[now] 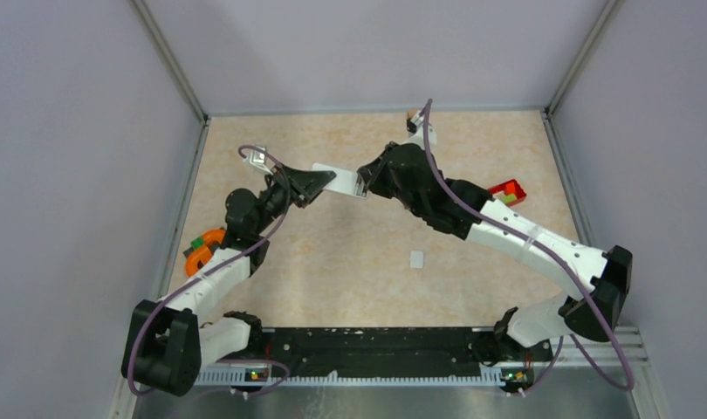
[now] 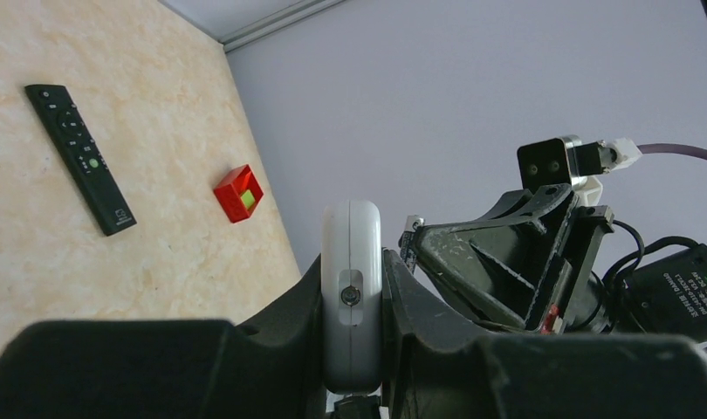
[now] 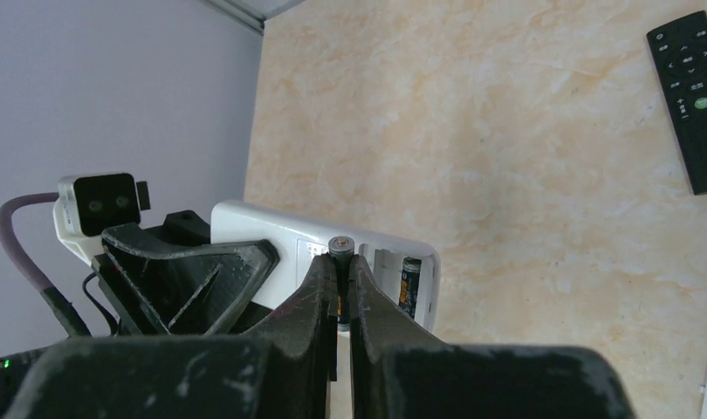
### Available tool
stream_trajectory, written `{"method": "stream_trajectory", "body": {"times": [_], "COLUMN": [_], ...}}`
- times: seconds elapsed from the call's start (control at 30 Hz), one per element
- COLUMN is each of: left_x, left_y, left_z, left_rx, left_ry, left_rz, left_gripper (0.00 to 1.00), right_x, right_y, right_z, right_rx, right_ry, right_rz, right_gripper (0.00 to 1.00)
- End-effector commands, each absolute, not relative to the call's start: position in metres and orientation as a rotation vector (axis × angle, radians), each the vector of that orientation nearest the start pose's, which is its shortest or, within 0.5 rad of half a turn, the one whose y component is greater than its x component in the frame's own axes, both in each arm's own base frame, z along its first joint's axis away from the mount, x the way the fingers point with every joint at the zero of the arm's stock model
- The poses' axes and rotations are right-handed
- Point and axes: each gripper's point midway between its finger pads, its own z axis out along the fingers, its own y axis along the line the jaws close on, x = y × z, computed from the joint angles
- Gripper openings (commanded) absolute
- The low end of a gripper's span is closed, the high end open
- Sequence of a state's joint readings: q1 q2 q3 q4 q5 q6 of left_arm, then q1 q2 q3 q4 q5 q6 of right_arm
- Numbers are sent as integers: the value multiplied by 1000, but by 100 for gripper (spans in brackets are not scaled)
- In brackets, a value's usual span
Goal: Load the batteries into the remote control
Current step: Load the battery into the remote control.
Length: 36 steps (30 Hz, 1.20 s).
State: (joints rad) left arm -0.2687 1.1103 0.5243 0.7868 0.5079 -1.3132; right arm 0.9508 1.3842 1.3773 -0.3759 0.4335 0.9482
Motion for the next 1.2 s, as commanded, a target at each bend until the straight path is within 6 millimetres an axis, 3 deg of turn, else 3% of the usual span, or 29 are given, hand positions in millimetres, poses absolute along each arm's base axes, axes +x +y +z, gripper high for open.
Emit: {"method": "stream_trajectory", "body": {"times": [0.0,0.57,0.83,1.17], "left_x": [293,293,291,296], "left_y": [-204,-204,-204,-203], "left_z": [323,332,334,333], "left_rx": [-304,-351,-358,-365], "left_ry": [1464,1426,1418,1412], "left_rz": [-1670,-1744,-1779,-1752], "left_gripper": [0,0,0,0], "right_x": [290,284,282,274], "right_y": [327,331,335,326], "right_z": [340,329,325,350], "right_rx": [274,235,227,241], "right_ry": [1927,1952,1966,1930], "right_rz": [742,637,614,668], "right_gripper": [0,1,12,27]}}
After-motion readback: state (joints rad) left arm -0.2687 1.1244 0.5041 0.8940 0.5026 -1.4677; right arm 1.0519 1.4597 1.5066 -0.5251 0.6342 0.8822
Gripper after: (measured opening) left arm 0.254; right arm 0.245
